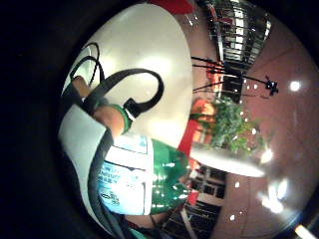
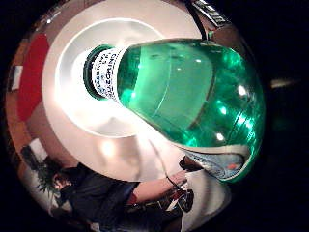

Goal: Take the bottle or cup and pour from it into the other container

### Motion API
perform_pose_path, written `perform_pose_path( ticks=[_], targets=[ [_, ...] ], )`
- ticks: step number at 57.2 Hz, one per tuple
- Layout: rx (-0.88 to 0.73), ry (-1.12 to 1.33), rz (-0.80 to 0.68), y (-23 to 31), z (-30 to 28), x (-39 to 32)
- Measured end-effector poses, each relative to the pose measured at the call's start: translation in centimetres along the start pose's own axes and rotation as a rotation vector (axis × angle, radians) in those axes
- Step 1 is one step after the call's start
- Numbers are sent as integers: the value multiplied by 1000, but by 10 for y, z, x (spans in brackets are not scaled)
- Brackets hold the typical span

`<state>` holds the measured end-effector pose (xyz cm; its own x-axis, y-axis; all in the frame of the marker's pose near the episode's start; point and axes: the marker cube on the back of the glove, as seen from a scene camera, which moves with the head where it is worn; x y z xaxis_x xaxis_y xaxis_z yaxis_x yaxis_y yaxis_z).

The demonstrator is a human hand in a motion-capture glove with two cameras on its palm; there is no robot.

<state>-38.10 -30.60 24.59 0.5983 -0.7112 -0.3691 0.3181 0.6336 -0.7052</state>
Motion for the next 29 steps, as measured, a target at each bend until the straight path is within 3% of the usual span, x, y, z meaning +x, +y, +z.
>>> perform_pose_path(
  ticks=[5, 29],
  targets=[
    [-7, 121, 177, -10, 1, -2],
    [-9, 131, 217, -5, 7, 5]
  ],
)
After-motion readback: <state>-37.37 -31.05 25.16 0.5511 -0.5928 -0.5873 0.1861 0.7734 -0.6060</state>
